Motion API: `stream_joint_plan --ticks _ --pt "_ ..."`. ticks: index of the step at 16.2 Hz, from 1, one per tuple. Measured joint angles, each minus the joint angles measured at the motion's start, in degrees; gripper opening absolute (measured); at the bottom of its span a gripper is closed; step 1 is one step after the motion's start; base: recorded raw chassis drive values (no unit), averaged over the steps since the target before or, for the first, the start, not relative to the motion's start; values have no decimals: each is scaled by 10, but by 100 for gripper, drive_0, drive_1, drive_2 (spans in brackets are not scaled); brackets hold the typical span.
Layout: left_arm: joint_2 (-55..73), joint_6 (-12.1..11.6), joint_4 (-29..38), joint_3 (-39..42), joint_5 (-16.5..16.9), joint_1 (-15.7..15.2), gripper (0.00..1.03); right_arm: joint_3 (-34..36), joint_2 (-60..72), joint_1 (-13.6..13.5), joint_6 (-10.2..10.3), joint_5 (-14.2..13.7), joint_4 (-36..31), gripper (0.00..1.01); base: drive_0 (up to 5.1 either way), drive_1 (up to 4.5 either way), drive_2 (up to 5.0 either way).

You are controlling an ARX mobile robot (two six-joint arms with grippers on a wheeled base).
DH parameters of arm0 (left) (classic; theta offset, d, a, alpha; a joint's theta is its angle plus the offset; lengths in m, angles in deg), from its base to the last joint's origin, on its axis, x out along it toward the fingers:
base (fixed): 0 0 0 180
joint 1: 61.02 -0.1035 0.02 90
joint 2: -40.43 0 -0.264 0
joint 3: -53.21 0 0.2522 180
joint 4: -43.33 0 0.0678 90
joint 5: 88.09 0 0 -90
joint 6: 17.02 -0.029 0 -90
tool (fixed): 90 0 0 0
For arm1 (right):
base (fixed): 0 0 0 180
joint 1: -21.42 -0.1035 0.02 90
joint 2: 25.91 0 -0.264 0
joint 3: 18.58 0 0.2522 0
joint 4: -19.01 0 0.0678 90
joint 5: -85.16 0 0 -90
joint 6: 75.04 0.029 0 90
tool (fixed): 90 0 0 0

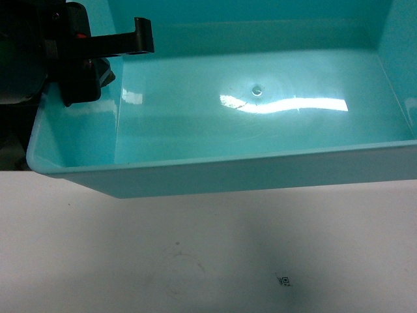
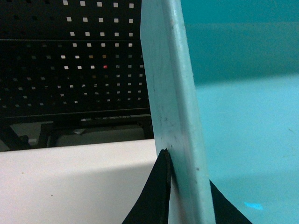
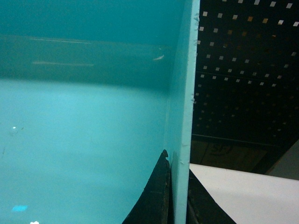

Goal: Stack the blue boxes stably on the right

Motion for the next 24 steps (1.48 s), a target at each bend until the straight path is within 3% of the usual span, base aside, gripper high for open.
stream_joint_plan --ticks 24 --pt "-1 -1 0 0 0 -1 5 0 0 0 0 0 0 2 -157 -157 -157"
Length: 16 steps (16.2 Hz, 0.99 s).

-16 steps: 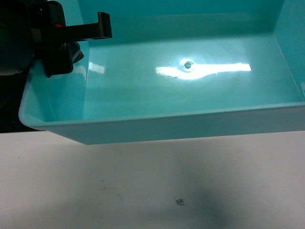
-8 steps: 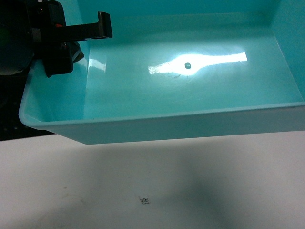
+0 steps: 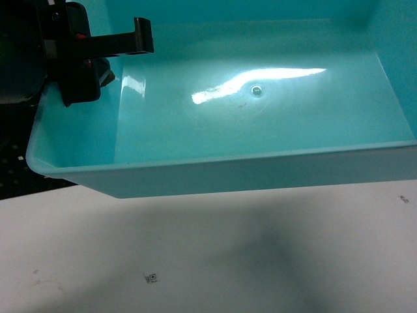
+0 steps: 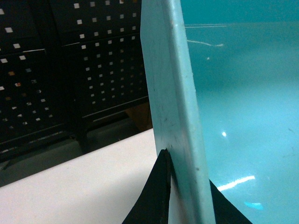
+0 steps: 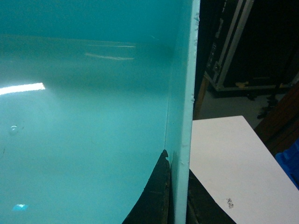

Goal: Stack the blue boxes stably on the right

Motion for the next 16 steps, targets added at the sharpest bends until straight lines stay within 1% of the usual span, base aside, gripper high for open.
stream_joint_plan --ticks 16 --pt "0 0 0 0 0 0 5 0 0 0 0 0 -1 2 -160 -160 -160"
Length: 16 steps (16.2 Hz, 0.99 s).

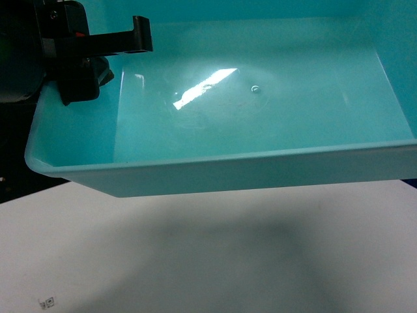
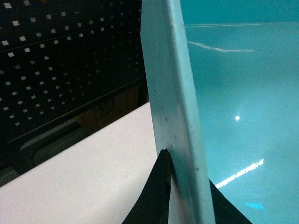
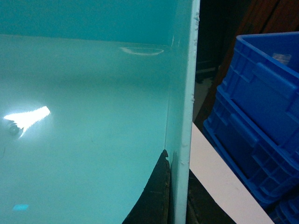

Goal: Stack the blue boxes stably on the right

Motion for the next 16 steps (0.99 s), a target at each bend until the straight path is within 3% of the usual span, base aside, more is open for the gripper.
stream_joint_plan --ticks 16 --pt "0 0 0 0 0 0 5 0 0 0 0 0 1 2 -165 -165 -165"
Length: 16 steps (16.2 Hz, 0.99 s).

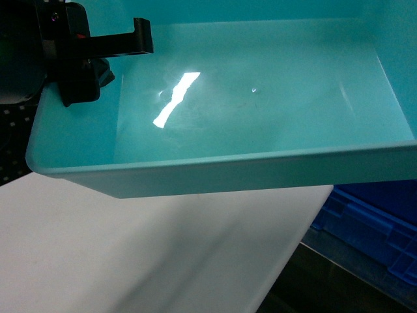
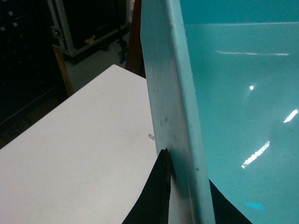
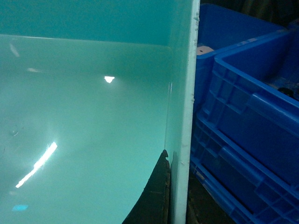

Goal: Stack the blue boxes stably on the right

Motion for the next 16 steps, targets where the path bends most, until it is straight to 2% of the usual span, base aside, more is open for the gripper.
stream_joint_plan --ticks 16 --pt "0 0 0 0 0 0 5 0 0 0 0 0 0 2 -157 -157 -157"
